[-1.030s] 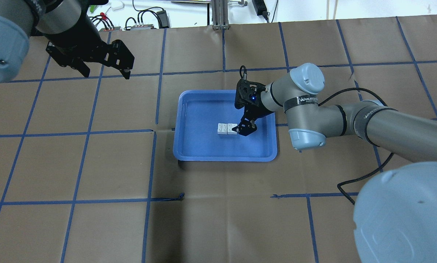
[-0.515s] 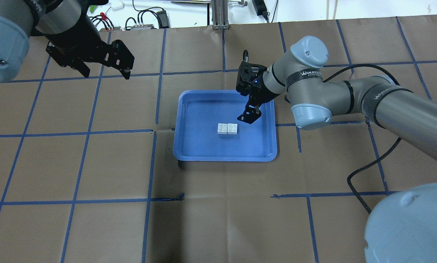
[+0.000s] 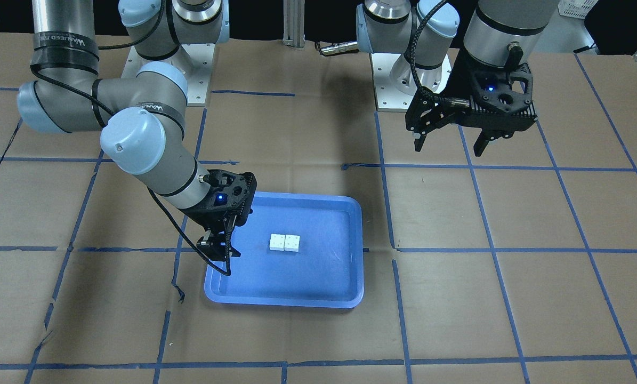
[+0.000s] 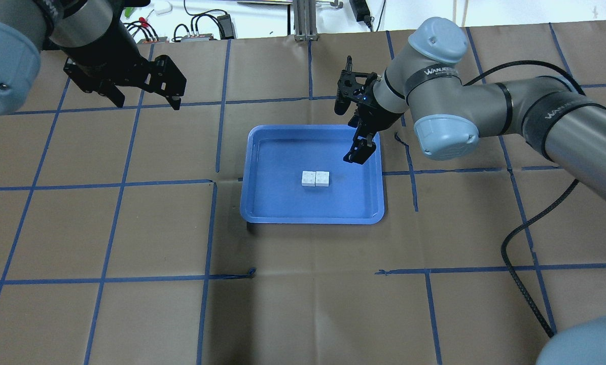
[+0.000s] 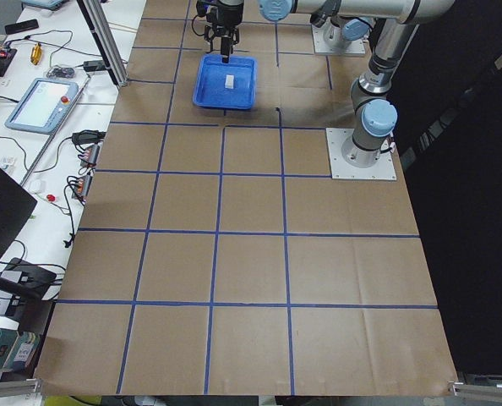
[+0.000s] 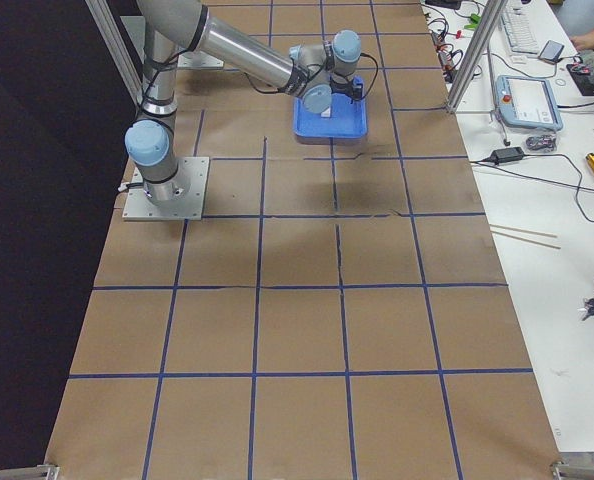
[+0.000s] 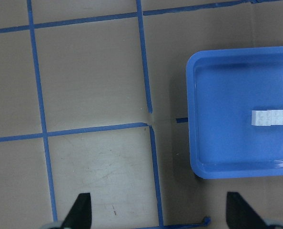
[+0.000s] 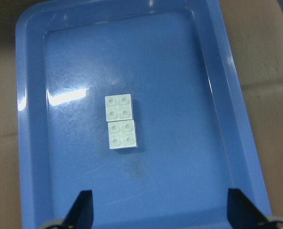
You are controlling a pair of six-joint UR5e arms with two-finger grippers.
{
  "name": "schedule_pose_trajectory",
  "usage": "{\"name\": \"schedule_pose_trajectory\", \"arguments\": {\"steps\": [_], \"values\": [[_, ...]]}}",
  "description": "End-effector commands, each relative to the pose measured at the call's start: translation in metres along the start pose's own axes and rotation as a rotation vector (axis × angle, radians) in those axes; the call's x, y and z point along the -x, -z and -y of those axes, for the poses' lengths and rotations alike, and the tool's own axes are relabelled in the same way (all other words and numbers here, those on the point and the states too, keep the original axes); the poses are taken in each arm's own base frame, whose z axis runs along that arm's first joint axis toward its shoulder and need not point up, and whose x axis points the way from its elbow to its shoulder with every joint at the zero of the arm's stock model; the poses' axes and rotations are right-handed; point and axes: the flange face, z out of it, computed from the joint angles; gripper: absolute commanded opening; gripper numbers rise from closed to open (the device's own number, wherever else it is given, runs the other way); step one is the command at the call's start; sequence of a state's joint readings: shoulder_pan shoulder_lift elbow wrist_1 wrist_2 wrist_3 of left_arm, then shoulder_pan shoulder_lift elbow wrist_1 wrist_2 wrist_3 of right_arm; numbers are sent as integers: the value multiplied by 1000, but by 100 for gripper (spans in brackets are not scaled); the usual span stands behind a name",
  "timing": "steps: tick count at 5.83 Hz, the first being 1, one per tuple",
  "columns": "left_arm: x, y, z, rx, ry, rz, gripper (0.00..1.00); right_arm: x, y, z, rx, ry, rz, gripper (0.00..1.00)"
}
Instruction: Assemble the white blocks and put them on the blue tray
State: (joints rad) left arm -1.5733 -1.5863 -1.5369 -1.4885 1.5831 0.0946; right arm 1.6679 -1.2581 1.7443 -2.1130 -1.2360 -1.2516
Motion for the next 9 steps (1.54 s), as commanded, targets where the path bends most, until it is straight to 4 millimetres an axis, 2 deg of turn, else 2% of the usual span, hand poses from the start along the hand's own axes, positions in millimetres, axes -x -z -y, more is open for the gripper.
{"name": "schedule_pose_trajectory", "arguments": {"steps": [1, 3, 5, 6, 7, 8, 9], "values": [[0, -1, 0, 3, -1, 0, 100, 1, 53, 6, 116, -130, -16, 100], [0, 0, 0, 1, -1, 0, 100, 14, 96, 7, 181, -416, -85, 100], [0, -1, 0, 1, -1, 0, 100, 13, 137, 2, 260, -751, -217, 100], [0, -1, 0, 3, 0, 0, 100, 7, 163, 10, 221, -898, -265, 100], [0, -1, 0, 3, 1, 0, 100, -5, 197, 9, 159, -1094, -336, 100], [0, -1, 0, 3, -1, 0, 100, -2, 216, -2, 210, -1175, -298, 100], [0, -1, 0, 1, -3, 0, 100, 9, 234, -7, 224, -1194, -288, 100]]}}
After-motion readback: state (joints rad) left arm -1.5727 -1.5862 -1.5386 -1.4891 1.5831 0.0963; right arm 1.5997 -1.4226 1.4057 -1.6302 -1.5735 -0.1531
